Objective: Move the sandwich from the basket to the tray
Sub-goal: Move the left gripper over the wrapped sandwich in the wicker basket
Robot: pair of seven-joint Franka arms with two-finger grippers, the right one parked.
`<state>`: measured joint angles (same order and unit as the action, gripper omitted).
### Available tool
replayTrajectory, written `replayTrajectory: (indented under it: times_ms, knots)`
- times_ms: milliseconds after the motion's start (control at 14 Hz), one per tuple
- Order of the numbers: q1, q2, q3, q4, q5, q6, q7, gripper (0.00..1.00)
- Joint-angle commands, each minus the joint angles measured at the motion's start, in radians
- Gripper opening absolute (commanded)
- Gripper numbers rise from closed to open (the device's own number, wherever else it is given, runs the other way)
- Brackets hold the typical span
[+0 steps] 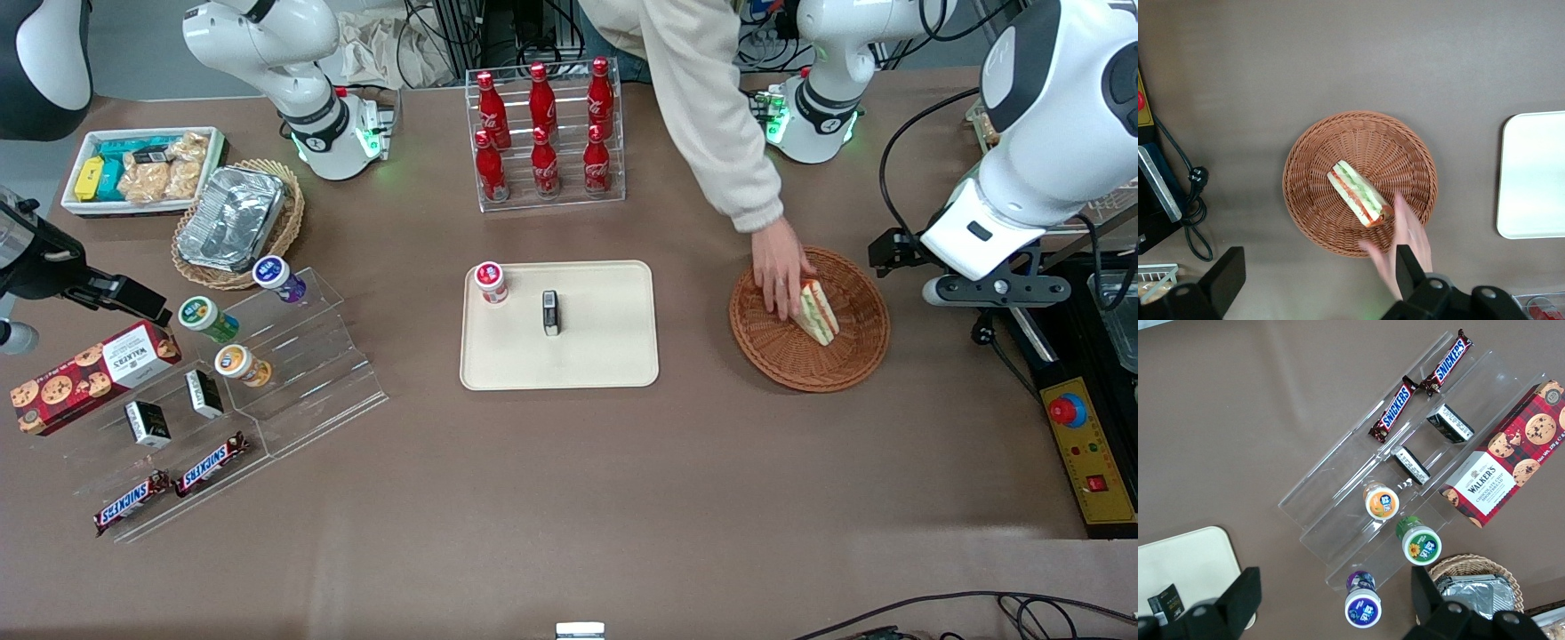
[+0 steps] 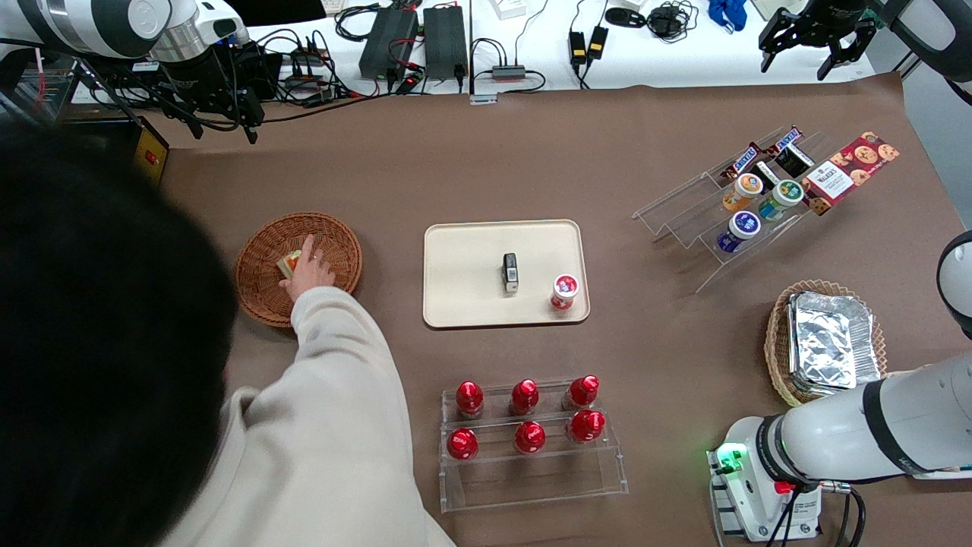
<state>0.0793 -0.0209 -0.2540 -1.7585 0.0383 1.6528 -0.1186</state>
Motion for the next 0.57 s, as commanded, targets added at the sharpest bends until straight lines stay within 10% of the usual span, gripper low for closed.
replayTrajectory:
  times_ms: [0,500]
  knots:
    - [0.011,-0.013,-0.007,-0.013,0.0,0.01,0.022,1.0]
    - [0.039,-0.008,-0.007,-0.108,-0.017,0.054,-0.052,1.0]
